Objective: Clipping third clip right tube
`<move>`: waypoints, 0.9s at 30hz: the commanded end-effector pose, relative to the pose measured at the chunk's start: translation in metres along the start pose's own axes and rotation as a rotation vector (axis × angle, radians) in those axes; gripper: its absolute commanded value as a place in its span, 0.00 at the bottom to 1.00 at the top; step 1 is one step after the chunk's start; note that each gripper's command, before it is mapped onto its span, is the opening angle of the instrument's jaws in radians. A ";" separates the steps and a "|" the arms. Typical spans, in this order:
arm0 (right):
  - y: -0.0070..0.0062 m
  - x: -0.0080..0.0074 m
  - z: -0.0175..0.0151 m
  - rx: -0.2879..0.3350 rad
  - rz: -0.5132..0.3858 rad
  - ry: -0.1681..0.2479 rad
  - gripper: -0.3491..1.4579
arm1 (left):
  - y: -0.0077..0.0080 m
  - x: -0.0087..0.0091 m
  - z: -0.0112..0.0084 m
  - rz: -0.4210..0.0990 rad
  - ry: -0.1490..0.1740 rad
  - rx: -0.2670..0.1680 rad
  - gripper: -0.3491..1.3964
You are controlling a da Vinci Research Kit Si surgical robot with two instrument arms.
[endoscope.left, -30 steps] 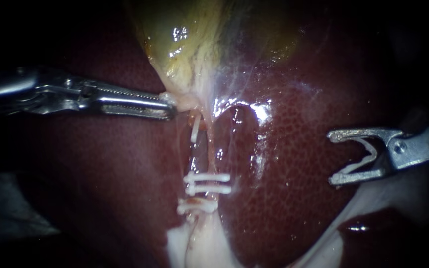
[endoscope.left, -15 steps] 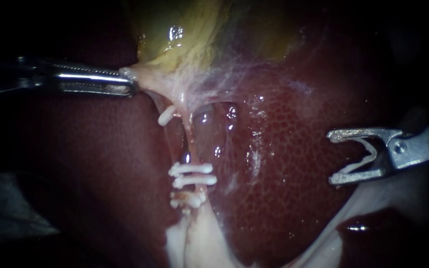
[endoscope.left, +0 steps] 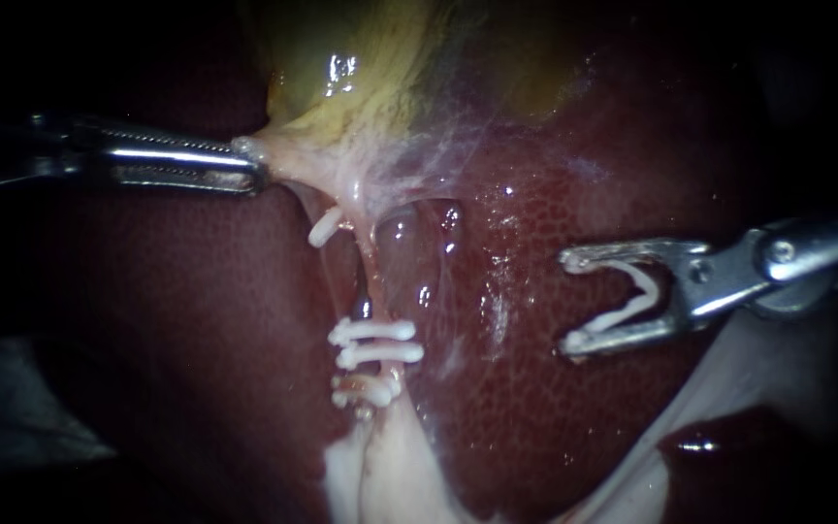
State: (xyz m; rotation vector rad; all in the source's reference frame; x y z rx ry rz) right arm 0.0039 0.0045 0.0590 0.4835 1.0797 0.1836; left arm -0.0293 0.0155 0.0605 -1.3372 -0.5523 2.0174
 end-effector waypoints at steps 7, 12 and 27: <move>0.0009 0.0005 0.0044 0.046 0.117 0.082 0.46 | 0.0000 0.0000 0.0000 0.000 0.000 0.001 0.00; 0.0017 0.0007 0.0073 0.090 0.165 0.122 0.46 | 0.0000 0.0000 0.0000 0.000 0.000 0.001 0.00; 0.0039 -0.0001 0.0125 0.142 0.195 0.137 0.44 | 0.0002 0.0000 0.0001 0.000 0.000 0.002 0.00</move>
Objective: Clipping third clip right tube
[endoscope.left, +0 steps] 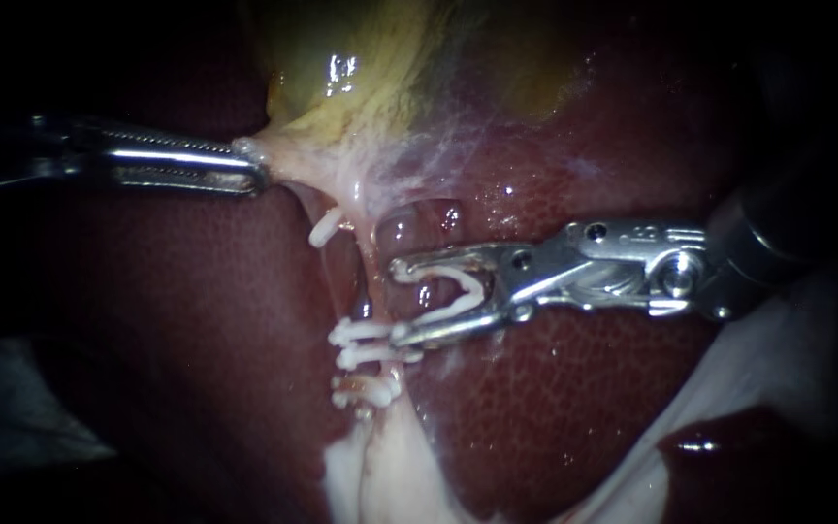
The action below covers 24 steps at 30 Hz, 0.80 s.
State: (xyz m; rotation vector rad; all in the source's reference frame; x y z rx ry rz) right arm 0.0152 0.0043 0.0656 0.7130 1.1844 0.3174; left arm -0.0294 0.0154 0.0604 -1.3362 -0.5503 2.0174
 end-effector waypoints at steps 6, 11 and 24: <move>0.0015 -0.0009 0.0004 -0.005 -0.003 -0.002 0.44 | 0.0000 0.0000 0.0000 0.000 0.000 0.001 0.00; 0.0028 -0.0011 0.0013 -0.013 0.008 0.022 0.45 | 0.0001 0.0000 0.0000 -0.001 0.000 0.001 0.00; 0.0031 0.0012 0.0037 0.109 0.115 0.192 0.45 | 0.0001 0.0001 0.0001 -0.001 0.000 0.002 0.00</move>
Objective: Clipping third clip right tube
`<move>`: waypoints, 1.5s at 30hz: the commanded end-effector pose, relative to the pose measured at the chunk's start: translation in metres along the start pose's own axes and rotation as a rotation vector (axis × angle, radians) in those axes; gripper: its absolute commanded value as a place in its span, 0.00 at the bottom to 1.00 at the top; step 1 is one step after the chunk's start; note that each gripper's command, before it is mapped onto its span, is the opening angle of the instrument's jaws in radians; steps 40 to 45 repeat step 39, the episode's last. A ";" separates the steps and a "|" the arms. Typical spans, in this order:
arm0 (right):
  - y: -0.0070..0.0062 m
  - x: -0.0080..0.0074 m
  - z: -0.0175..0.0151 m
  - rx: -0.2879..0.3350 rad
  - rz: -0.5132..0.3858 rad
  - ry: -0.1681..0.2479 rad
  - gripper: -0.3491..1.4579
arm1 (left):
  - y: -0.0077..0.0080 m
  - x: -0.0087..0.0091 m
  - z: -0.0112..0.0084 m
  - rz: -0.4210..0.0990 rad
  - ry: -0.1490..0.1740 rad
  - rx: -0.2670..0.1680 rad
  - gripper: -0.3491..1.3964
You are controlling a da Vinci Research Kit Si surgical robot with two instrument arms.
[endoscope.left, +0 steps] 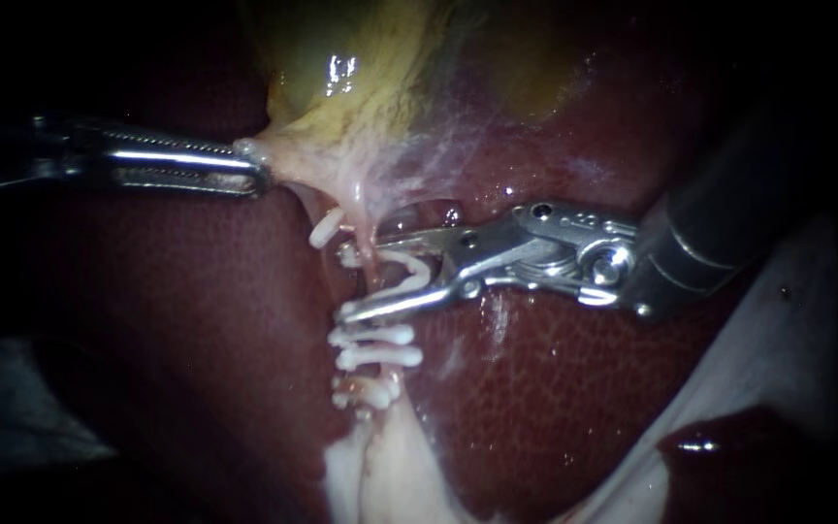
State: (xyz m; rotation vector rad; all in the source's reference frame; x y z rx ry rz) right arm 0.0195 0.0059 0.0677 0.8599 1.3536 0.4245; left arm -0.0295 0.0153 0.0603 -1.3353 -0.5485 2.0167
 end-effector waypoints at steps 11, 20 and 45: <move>-0.0017 0.0026 0.0000 0.034 0.059 0.054 0.41 | 0.0000 0.0000 0.0001 0.000 0.000 0.000 0.00; -0.0023 0.0030 -0.0001 0.037 0.138 0.053 0.12 | 0.0000 0.0000 0.0001 0.000 0.000 0.000 0.00; -0.0025 0.0024 -0.0005 0.041 0.176 0.053 0.00 | -0.0001 0.0000 0.0003 0.000 0.000 0.001 0.00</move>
